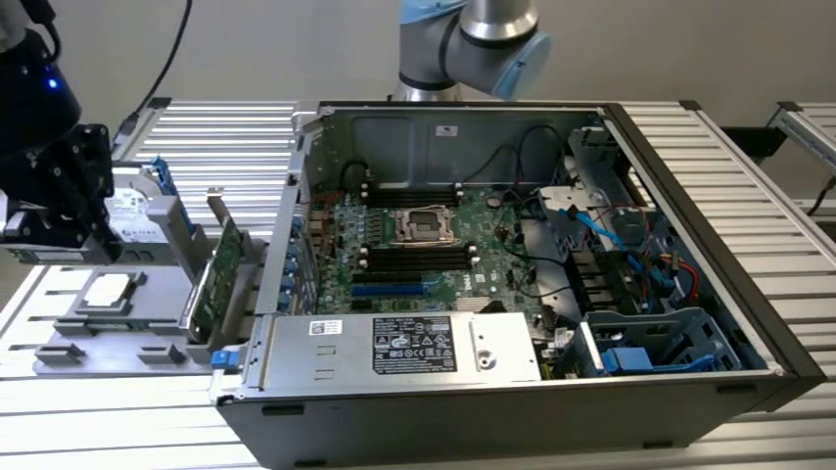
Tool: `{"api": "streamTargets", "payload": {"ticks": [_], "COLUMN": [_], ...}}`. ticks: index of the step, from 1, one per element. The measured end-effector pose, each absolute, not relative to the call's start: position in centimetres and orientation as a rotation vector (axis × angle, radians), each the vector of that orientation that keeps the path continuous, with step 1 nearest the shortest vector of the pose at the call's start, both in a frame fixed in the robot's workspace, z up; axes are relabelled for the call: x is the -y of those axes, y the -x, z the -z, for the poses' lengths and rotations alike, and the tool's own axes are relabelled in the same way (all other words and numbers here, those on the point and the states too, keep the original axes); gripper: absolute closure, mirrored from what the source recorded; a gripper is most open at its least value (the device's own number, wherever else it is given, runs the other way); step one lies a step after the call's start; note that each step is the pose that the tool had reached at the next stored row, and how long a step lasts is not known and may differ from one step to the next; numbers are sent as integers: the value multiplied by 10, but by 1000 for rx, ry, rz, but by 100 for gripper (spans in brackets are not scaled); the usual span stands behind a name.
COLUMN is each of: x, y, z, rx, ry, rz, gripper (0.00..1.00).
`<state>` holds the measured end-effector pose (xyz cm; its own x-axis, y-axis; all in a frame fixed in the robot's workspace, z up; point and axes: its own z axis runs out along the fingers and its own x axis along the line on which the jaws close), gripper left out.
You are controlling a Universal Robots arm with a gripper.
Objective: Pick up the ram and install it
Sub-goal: 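Pick up the ram and move it above insertion slot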
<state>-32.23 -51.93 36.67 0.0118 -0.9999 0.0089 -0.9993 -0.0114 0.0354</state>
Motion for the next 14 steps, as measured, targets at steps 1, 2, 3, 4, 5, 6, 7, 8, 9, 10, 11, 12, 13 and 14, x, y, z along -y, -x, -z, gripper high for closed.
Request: {"api": "streamTargets", "payload": {"ticks": [1, 2, 3, 4, 5, 6, 7, 8, 9, 10, 11, 12, 13, 14], "x": [519, 519, 519, 519, 519, 519, 519, 519, 519, 519, 519, 519, 519, 519], "y": [318, 313, 309, 304, 300, 295, 290, 286, 281, 277, 272, 268, 263, 259], "z": [-371, -376, -380, -385, -389, -394, -399, -403, -408, -412, -417, -421, -426, -430], "rx": [2186, 2186, 2186, 2185, 2185, 2185, 2185, 2184, 2183, 2182, 2181, 2180, 2179, 2178], "ry": [-2212, -2212, -2212, -2212, -2212, -2212, -2212, -2212, -2212, -2212, -2211, -2210, -2210, -2209], "rz": [30, 31, 33, 34, 35, 36, 37, 38, 40, 41, 43, 45, 47, 48], "gripper": [86, 86, 86, 86, 86, 86, 86, 86, 86, 86, 86, 86, 86, 86]}}
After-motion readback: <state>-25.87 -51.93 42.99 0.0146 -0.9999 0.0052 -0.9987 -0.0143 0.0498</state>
